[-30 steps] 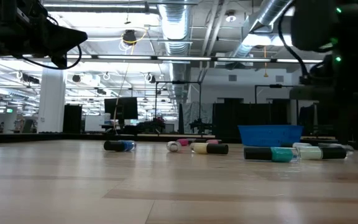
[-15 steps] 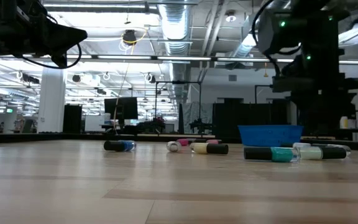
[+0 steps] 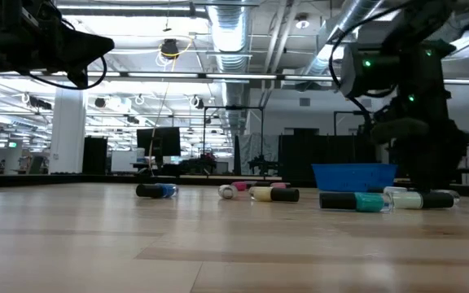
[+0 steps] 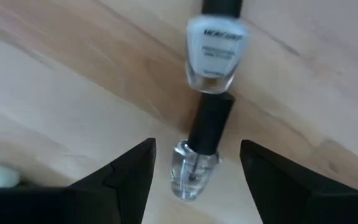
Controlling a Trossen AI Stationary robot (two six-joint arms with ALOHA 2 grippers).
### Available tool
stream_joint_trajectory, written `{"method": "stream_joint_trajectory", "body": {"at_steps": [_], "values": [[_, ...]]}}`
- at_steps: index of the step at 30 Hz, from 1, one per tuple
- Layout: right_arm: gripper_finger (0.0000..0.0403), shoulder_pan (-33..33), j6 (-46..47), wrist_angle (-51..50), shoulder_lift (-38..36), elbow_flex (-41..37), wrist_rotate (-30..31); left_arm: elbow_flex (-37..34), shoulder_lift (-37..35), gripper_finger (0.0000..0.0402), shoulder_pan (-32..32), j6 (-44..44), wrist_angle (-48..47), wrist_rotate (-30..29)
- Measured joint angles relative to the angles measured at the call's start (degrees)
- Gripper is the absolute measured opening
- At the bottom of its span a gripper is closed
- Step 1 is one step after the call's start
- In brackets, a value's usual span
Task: Pick & Place Nail Polish
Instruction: Put the top transparent nail polish bottle into the blue bin
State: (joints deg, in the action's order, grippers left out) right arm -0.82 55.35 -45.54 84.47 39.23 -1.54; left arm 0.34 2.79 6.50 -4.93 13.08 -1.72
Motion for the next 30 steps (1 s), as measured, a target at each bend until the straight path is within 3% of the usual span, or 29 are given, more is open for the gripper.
{"method": "stream_joint_trajectory", "body": {"at_steps": [7, 17, 30], "values": [[0.0203, 0.0, 0.0, 3.0, -0.3, -2.7, -1.1, 0.0, 0.0, 0.0011, 0.0, 0.0, 0.1, 0.0], [0.0106, 0.4, 0.1, 2.8, -0.2, -2.8, -1.4, 0.0, 0.0, 0.0011, 0.0, 0.0, 0.4, 0.0], [0.0109, 0.1, -4.5, -4.0, -4.1, 3.0, -3.0, 0.0, 0.0, 0.0011, 0.0, 0.0, 0.9, 0.0]]}}
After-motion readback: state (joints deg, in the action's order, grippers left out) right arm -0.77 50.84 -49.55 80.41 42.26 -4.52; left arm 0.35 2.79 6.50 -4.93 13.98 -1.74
